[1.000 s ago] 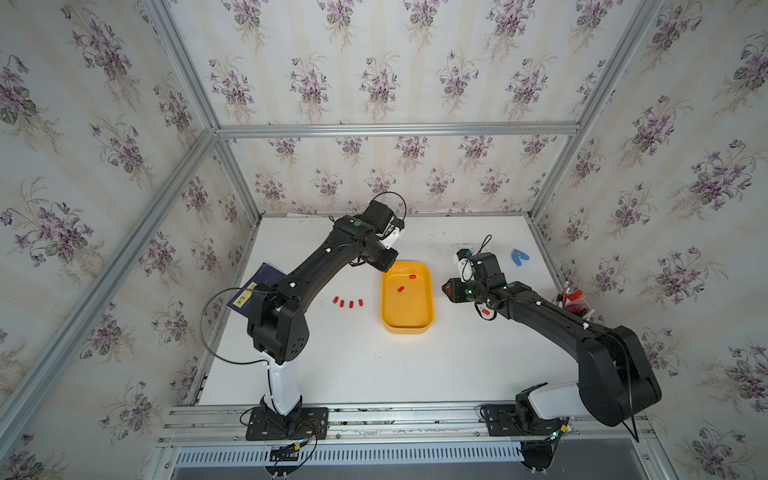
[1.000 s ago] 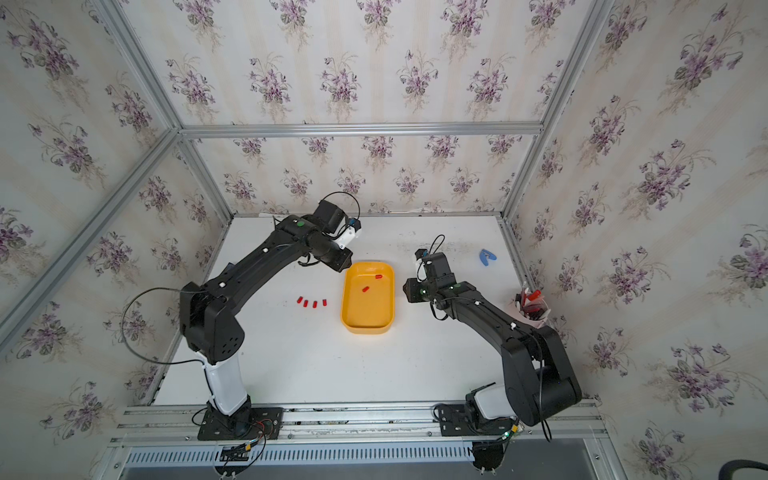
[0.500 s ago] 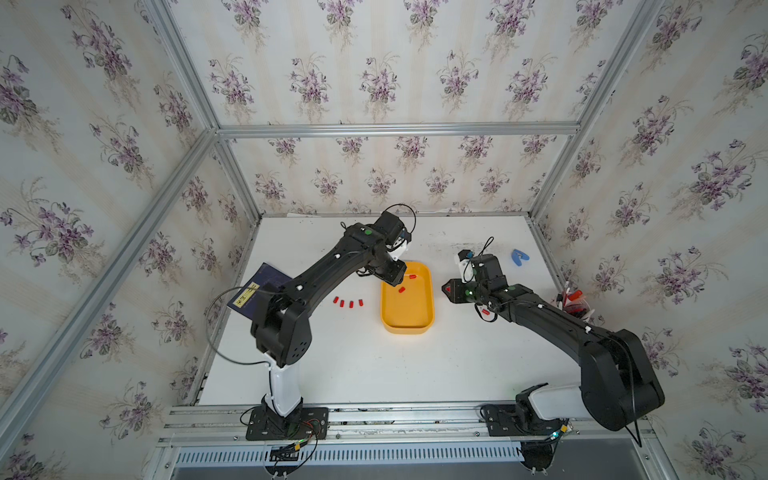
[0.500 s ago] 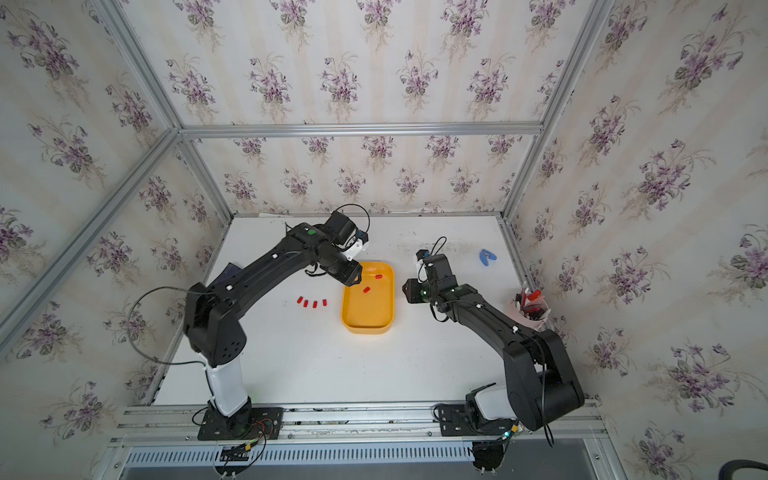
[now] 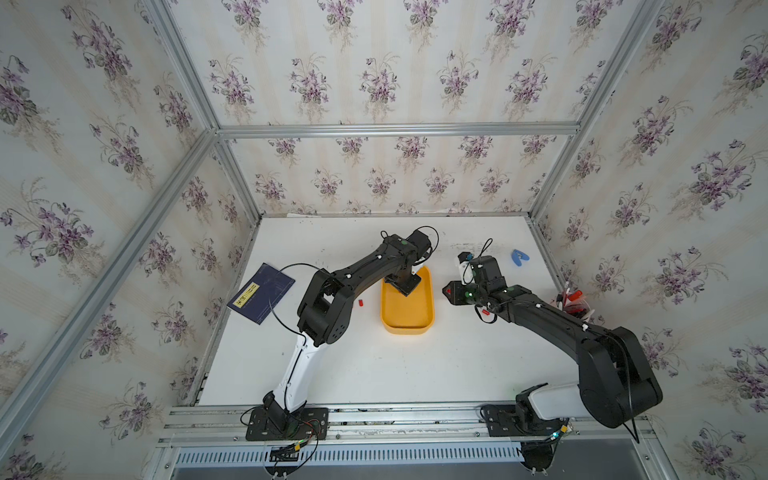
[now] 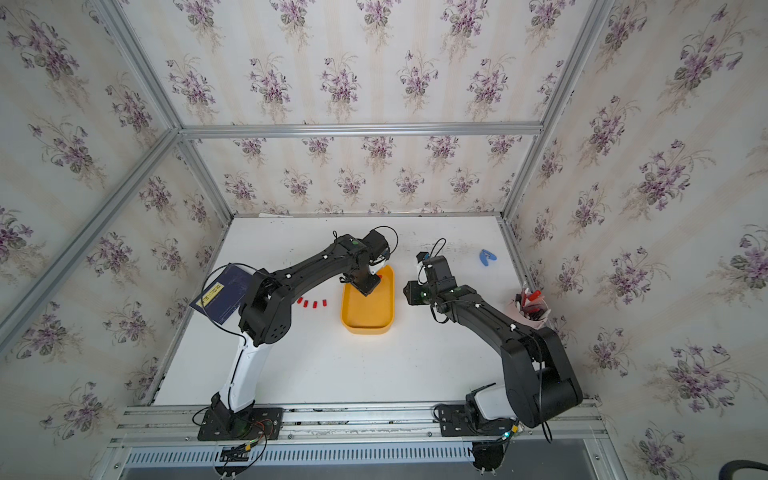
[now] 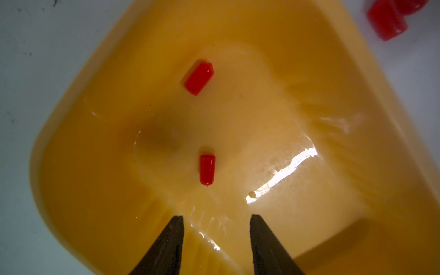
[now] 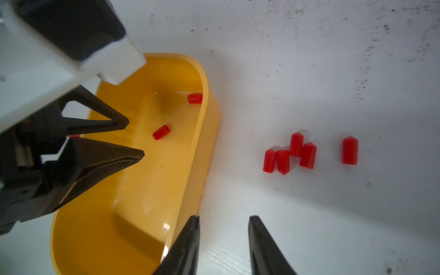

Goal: Take the screw protection sleeves out of the storage box
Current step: Pick up the screw protection sleeve from the storage box.

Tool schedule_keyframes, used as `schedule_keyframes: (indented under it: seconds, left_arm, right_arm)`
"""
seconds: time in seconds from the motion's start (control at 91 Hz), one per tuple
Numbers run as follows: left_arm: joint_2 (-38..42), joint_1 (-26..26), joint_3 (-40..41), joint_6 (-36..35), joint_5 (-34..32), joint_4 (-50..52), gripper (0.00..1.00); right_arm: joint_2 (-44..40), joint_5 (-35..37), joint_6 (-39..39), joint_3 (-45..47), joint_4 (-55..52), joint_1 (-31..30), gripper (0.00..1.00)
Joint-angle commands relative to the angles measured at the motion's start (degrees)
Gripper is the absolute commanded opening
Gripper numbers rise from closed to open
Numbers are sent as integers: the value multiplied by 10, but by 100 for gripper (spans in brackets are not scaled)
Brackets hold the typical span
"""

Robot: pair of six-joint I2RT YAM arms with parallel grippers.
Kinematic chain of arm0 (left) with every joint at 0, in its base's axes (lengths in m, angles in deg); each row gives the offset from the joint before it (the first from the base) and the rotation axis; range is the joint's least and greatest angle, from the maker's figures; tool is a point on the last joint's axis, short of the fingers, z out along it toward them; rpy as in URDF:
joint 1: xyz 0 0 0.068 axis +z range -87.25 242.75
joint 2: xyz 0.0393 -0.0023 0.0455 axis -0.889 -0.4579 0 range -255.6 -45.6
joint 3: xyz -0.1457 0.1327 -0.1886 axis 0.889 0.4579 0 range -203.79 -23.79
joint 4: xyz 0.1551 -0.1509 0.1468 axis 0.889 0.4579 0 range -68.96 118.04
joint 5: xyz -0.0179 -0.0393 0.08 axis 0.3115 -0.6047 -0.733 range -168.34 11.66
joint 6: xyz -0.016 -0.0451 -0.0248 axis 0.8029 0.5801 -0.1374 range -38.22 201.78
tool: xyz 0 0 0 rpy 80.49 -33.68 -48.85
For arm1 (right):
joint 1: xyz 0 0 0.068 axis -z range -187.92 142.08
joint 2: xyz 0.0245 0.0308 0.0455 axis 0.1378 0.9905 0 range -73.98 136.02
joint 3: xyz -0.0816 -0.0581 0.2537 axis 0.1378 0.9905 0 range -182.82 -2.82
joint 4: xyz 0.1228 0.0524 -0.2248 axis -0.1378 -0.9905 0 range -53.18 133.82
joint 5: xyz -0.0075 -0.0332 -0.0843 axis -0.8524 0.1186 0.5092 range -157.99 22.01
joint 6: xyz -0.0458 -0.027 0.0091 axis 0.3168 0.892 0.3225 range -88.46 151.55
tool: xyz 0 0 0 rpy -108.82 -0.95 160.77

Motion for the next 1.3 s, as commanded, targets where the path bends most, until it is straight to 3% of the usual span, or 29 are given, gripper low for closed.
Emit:
schedule_keyframes:
  seconds: [0.0,0.539,0.945,1.286]
  left_arm:
    - [-12,2,-11,-6,-29,0,49]
    - [-74,3,-44,-8,-33,20,44]
    - [-104,7,-70,-18,-28,35,20]
    - [-67,8,-59,-19,-18,23,16]
  right_arm:
    - [1,7,7,2,3,-1,39]
    - [10,16,11,7,5,-1,39]
    - [10,16,11,8,6,-1,39]
    - [11,17,10,6,5,-1,39]
